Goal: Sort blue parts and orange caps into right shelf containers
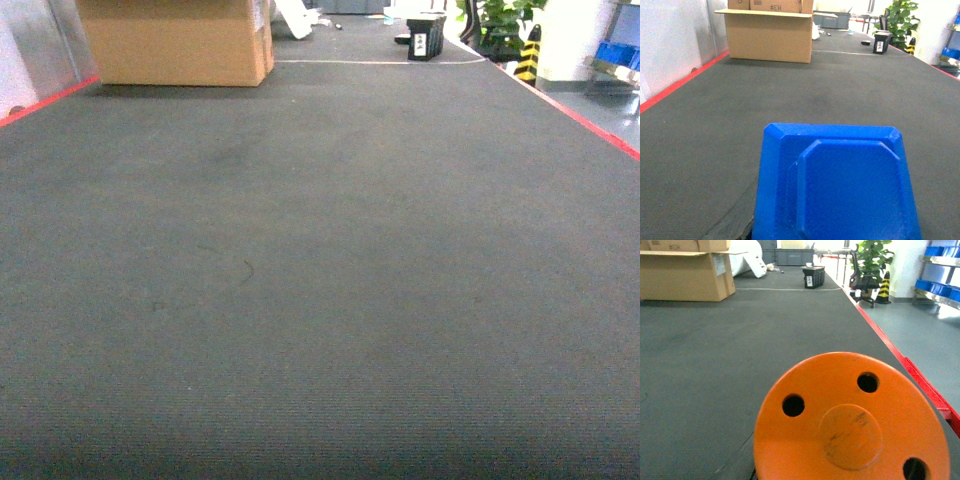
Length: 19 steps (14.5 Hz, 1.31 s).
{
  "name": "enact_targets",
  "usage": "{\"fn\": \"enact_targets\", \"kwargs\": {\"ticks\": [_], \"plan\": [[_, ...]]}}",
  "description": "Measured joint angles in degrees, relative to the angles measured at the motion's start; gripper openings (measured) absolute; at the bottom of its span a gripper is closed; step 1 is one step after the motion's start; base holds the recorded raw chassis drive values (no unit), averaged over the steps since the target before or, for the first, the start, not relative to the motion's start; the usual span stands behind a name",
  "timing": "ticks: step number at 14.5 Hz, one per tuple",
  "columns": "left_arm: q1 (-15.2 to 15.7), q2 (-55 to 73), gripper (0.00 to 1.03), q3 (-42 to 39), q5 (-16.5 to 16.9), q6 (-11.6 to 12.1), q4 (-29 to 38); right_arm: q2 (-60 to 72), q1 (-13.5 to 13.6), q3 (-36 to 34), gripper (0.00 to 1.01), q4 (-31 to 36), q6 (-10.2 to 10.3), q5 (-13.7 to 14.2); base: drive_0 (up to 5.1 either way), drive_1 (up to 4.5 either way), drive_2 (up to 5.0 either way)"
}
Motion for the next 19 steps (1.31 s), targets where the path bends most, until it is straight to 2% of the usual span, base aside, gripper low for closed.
{"fn": "enact_targets", "kwargs": {"ticks": [2,4,5,19], "plan": [[0.0,-3.4,0.43,-1.4,0.0,0.0,-1.8,-3.3,-0.4,-1.6,0.46,-1.7,0.0,-0.7,0.0,0.0,0.0],[0.0,-11.2,0.43,-2.8,0.0,0.0,-9.8,-10.7,-0.4,-2.5,0.46,-10.3,0.0,-0.8,0.0,0.0,0.0],[0.0,-13.7,0.43,-3.4,0.0,0.0,-10.4,-14.1,-0.4,-3.5,0.46,-10.6,0.0,-0.6,0.0,0.0,0.0],[0.1,-13.7,0.43,-3.4,-0.1,0.1,-10.1,-14.0,-0.4,-3.5,0.46,-10.1,0.0,-0.7,-0.2,-0.18,-0.2]]}}
